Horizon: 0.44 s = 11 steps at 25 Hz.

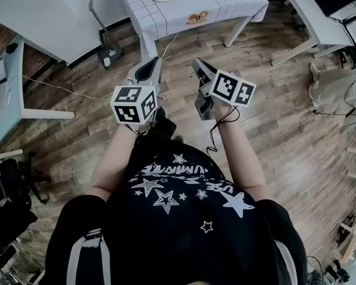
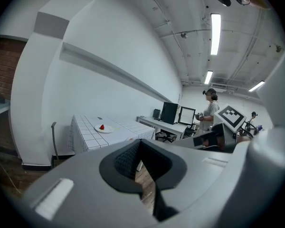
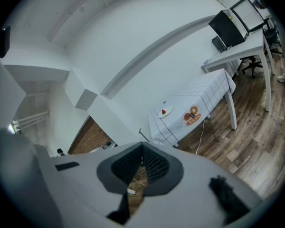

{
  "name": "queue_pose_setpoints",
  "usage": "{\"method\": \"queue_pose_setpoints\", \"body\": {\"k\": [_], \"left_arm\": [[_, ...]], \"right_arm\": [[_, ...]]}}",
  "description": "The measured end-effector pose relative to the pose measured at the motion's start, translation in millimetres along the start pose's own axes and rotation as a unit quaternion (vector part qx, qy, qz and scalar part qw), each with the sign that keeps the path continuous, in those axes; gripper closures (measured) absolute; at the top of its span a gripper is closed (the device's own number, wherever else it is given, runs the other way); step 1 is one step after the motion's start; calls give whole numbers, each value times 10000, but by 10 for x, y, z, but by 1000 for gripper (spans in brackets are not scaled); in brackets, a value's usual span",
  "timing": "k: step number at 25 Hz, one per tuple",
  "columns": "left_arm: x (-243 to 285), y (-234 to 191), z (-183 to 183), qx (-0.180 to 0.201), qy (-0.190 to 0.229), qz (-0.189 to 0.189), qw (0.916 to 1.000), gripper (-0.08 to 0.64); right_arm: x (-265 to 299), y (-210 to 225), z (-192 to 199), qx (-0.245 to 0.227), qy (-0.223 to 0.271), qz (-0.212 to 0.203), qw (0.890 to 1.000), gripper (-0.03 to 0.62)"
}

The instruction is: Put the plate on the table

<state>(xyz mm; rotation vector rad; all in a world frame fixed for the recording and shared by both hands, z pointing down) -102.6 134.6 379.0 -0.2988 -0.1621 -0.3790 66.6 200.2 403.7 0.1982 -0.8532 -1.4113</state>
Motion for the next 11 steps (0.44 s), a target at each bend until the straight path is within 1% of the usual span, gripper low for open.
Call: {"method": "queue_pose_setpoints", "body": {"k": [5, 11], "left_arm": [[-180, 65, 49, -36, 9, -50, 10000, 551], [-354, -50, 120, -46, -22, -74, 10000, 551]], "right_arm": [[-76, -87, 133, -50, -75, -39, 10000, 578], [24, -224, 285, -95, -168, -23, 9998, 578]]}}
Point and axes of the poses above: the fingertips, and each gripper's own axes: x forward along the fingers, y to its right, z out of its underside, the point moved 6 cm from there along -x, backward along the fingers, and after that the axes turned 10 degrees about z, right-handed, at the moved point
